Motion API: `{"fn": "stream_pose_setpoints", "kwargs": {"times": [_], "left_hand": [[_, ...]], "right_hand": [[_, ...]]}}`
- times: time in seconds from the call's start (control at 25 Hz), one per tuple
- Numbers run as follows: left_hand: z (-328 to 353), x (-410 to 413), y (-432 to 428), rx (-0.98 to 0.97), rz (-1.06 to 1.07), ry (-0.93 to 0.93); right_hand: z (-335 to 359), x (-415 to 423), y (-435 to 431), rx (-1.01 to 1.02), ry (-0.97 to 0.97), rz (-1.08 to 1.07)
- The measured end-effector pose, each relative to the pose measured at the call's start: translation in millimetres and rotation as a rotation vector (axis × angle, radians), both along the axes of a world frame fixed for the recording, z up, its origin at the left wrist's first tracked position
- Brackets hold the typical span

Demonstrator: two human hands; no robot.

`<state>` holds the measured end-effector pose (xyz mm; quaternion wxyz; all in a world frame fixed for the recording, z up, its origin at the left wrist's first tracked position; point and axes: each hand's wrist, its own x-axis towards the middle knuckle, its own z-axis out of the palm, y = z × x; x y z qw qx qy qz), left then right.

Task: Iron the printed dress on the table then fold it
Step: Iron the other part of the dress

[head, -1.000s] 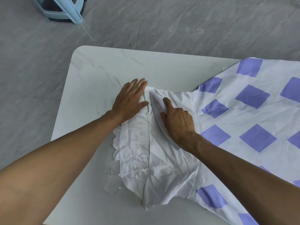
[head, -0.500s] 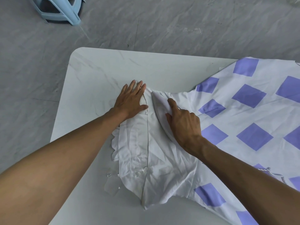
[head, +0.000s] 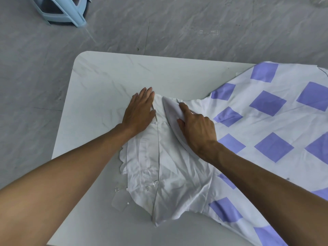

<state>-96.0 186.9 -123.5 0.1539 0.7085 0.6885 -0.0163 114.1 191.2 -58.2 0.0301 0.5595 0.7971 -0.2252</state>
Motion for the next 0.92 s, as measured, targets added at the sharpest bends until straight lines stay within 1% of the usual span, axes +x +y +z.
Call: {"fn": "stream_pose_setpoints", "kwargs": {"times": [0.12, 0.24, 0.44, 0.6, 0.68, 0.84, 0.92], "left_hand": [[-10.0, 8.8, -5.7, -0.084, 0.056, 0.025], [-14.0, 11.3, -0.8, -0.146, 0.054, 0.108], [-9.9, 11.2, 5.0, -0.227, 0.040, 0.158], [-8.6, 10.9, 5.2, -0.250, 0.049, 0.142], [-6.6, 8.9, 4.2, -0.221, 0.040, 0.106], [-1.3, 12.5, -13.7, -0.048, -0.002, 0.028], [-5.2, 19.0, -23.5, -0.075, 0.001, 0.045]], "right_hand": [[-4.4, -7.4, 0.5, -0.003, -0.046, 0.042], [-5.7, -2.2, -2.3, 0.028, -0.075, 0.048], [-4.8, 32.2, -8.8, 0.029, -0.137, -0.041], [3.1, 65.3, -13.2, 0.026, -0.193, -0.086], [10.7, 68.4, -17.0, 0.040, -0.176, -0.075], [13.9, 38.1, -10.9, 0.077, -0.146, 0.033], [7.7, 18.1, -3.1, 0.072, -0.151, 0.088]]}}
